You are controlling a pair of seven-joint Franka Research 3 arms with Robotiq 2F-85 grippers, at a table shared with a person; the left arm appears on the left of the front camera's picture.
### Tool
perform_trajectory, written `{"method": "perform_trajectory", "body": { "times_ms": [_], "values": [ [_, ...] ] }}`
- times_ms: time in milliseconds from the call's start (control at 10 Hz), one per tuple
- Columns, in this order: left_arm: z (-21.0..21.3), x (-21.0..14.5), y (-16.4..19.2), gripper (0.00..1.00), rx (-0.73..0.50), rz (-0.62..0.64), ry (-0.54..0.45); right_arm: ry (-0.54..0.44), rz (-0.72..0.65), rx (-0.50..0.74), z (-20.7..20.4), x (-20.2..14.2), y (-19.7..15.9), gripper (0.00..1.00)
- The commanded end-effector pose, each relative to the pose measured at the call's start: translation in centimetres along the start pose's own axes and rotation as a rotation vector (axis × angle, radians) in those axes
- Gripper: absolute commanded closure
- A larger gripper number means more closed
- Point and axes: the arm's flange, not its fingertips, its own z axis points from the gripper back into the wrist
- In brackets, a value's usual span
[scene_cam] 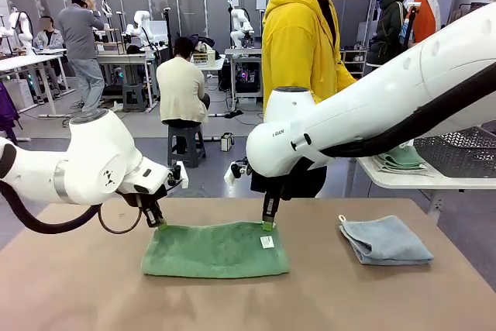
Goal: Fold the towels and place them in the basket.
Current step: When a person lays out a Towel with hook on the table, fold it in half twice.
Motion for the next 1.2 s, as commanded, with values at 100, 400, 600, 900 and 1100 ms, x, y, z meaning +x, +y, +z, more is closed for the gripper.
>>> {"method": "perform_trajectory", "body": {
  "times_ms": [100,400,600,900,1100],
  "values": [
    [-0.8,0.0,1.0,1.0,0.031,0.044,0.022,0.058,-0.057,-0.02,-0.8,0.1,-1.5,0.99],
    [-0.9,-0.2,1.0,1.0,0.027,0.037,0.018,0.074,-0.058,-0.018,-2.3,-0.7,-2.2,0.99],
    [-0.9,-0.4,0.8,1.0,0.029,0.03,0.018,0.012,-0.026,-0.032,-3.1,-1.2,-2.3,0.99],
    [-0.5,-0.5,0.6,0.37,0.051,0.013,0.002,-0.048,-0.004,-0.041,-3.3,-1.6,-2.5,0.64],
    [0.0,-0.4,0.4,0.0,0.068,0.013,0.001,-0.065,-0.004,-0.063,-3.2,-1.4,-2.4,0.25]
  ]
}}
